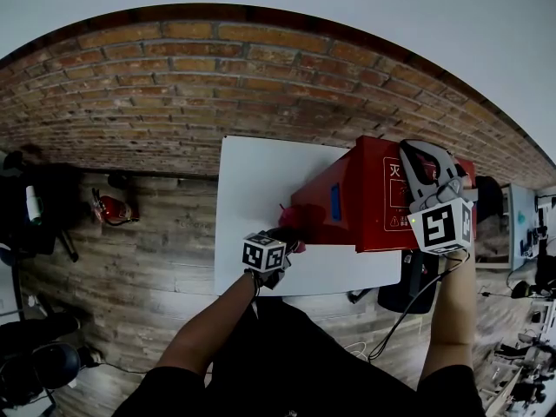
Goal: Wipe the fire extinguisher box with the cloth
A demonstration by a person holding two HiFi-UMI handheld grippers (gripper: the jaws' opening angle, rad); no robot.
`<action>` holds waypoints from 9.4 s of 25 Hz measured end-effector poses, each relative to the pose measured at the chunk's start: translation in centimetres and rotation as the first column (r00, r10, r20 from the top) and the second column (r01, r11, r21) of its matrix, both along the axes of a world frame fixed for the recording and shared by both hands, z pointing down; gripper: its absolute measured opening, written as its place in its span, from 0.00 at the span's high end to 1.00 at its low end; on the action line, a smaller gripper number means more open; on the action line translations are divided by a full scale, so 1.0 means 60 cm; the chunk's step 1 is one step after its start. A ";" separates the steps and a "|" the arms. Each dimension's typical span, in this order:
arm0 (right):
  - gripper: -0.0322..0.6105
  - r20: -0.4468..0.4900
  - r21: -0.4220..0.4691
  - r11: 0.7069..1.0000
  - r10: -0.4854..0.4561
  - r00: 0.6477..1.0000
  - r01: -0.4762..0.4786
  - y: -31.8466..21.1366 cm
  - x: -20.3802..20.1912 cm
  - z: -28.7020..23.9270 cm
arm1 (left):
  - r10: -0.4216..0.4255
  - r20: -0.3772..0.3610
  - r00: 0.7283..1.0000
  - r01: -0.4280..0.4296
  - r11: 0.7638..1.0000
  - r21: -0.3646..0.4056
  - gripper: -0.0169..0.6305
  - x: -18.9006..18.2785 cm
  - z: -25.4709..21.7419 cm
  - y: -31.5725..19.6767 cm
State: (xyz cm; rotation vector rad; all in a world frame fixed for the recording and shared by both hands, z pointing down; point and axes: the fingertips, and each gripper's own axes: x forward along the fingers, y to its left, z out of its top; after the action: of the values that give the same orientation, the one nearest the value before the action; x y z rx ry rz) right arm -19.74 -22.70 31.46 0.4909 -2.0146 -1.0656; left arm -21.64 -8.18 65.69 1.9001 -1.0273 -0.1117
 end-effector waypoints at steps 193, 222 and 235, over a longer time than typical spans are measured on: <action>0.92 0.747 -0.389 0.920 0.288 0.599 0.043 0.319 0.181 0.023 | -0.382 0.347 0.857 0.083 0.766 0.637 0.87 -0.003 -0.540 0.158; 0.92 0.734 -0.459 0.847 0.192 0.651 0.267 0.372 0.353 0.122 | -0.373 0.223 0.901 0.251 0.866 0.433 0.87 0.211 -0.374 0.219; 0.92 0.683 -0.545 0.818 0.306 0.663 0.183 0.350 0.406 0.192 | -0.201 0.040 0.979 0.183 0.944 0.274 0.87 0.258 -0.177 0.177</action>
State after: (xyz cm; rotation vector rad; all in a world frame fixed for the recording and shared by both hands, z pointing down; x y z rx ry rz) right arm 4.63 -1.70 43.00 0.7404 -2.8702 -0.0928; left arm -6.17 2.42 55.08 2.0535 -1.2973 -0.3165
